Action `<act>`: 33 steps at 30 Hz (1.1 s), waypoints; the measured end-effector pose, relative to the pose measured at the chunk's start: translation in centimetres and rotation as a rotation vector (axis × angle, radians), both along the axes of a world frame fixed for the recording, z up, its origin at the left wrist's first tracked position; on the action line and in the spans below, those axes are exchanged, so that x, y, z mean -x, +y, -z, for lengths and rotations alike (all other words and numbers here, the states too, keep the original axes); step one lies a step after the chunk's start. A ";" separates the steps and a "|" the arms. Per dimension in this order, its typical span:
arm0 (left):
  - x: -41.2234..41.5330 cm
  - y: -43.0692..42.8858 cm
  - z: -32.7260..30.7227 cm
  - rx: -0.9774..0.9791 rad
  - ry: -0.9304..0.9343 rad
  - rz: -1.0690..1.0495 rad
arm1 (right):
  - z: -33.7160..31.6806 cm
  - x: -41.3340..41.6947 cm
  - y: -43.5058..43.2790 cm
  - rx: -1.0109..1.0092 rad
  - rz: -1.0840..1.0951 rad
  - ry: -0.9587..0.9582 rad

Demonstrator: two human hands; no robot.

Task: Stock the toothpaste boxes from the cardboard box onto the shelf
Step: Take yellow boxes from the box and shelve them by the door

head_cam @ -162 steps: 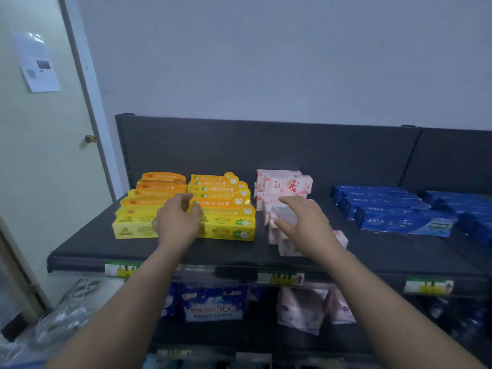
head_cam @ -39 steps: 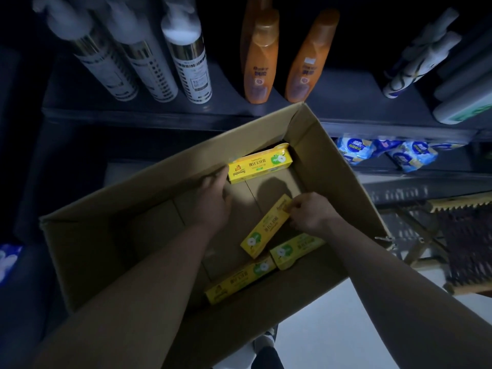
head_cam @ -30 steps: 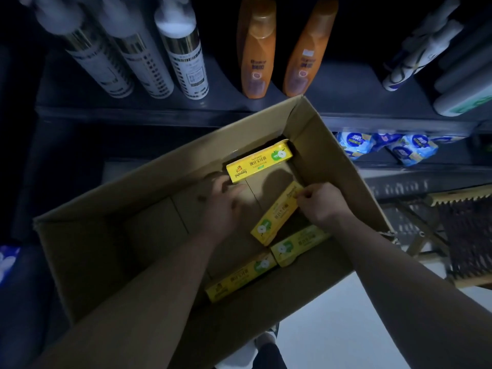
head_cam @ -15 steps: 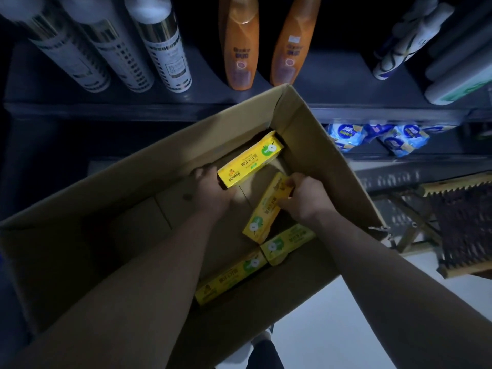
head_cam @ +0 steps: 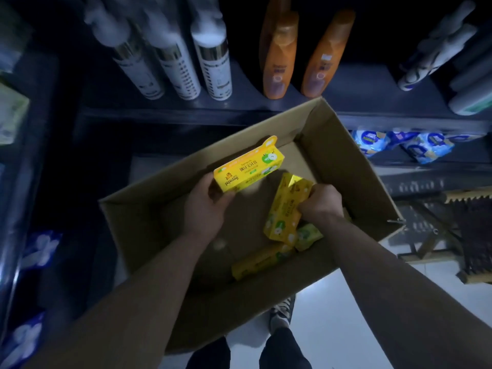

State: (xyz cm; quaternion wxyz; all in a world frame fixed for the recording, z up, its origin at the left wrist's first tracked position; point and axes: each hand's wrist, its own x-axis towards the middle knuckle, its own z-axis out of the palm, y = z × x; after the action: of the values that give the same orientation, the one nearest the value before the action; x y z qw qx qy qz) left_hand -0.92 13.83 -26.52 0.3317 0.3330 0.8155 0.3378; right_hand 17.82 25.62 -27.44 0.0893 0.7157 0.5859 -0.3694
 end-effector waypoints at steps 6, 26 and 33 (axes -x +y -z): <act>2.3 -2.5 -7.8 -0.118 -0.083 -0.083 | -9.7 1.8 0.4 -0.071 0.015 0.147; 5.8 -16.8 -36.5 -0.483 0.193 -0.587 | -41.5 11.5 -7.1 -0.256 -0.516 0.766; 3.4 -30.2 -42.0 -0.543 0.259 -0.858 | -46.4 16.3 -16.5 -0.102 -0.797 0.890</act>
State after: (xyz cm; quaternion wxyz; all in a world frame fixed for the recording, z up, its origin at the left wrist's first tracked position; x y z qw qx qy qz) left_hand -4.36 -16.36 15.46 -0.0384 0.0818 0.7960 0.5986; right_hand 1.51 9.09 18.96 -0.0672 0.2209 0.8072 -0.5432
